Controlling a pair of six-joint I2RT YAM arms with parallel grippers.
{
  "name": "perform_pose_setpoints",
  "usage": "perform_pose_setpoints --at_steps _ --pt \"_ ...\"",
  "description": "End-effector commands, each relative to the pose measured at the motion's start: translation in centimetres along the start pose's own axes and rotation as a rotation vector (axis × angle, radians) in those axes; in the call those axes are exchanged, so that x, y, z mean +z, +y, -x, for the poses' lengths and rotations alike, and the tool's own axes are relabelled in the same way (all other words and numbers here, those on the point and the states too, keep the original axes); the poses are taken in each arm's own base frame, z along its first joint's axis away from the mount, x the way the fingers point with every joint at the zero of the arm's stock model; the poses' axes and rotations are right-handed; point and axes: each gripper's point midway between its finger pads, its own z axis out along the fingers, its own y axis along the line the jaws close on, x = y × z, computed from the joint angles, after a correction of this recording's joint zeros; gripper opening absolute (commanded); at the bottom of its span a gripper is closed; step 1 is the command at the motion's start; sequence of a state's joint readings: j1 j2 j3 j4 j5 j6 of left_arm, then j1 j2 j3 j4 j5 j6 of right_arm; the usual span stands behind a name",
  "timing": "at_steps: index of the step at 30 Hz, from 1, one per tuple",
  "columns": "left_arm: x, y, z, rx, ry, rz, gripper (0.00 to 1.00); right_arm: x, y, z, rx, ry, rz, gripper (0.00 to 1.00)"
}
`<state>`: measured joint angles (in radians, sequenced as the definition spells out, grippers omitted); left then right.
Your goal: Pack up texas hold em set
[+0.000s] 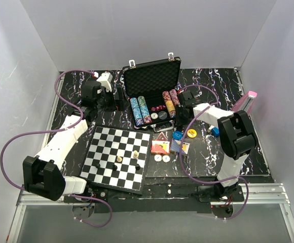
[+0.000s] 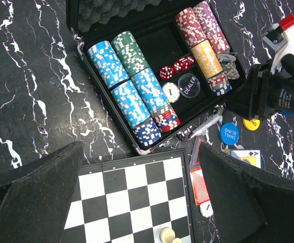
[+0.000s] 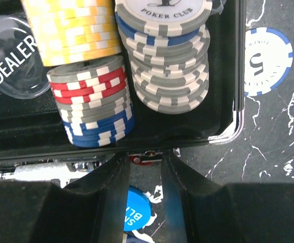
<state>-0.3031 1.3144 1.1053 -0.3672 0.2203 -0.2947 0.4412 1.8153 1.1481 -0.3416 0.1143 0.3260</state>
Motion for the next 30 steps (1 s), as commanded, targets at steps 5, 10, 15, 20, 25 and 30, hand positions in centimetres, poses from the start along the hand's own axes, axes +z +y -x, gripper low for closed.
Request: perform_pose_setpoints --at_steps 5,10,15,20,25,30 --pt "-0.9 0.1 0.5 0.019 -0.023 0.010 0.98 1.2 0.0 0.3 0.003 -0.038 -0.013 0.30" --pt "-0.7 0.1 0.3 0.017 -0.015 0.008 0.98 0.7 0.2 0.4 -0.004 -0.040 -0.015 0.12" --pt "-0.8 0.0 0.4 0.016 -0.019 0.005 0.98 -1.3 -0.4 -0.8 0.007 -0.017 -0.045 0.01" --pt "-0.8 -0.1 0.5 0.016 -0.019 0.001 0.98 -4.3 -0.5 -1.8 0.042 -0.016 -0.049 0.01" --pt "-0.7 0.0 0.4 0.015 -0.016 0.003 0.98 -7.3 1.2 0.1 0.032 -0.081 -0.006 0.01" --pt "-0.8 -0.2 0.4 0.011 -0.017 -0.005 0.98 -8.0 4.7 4.3 0.027 -0.140 0.065 0.01"
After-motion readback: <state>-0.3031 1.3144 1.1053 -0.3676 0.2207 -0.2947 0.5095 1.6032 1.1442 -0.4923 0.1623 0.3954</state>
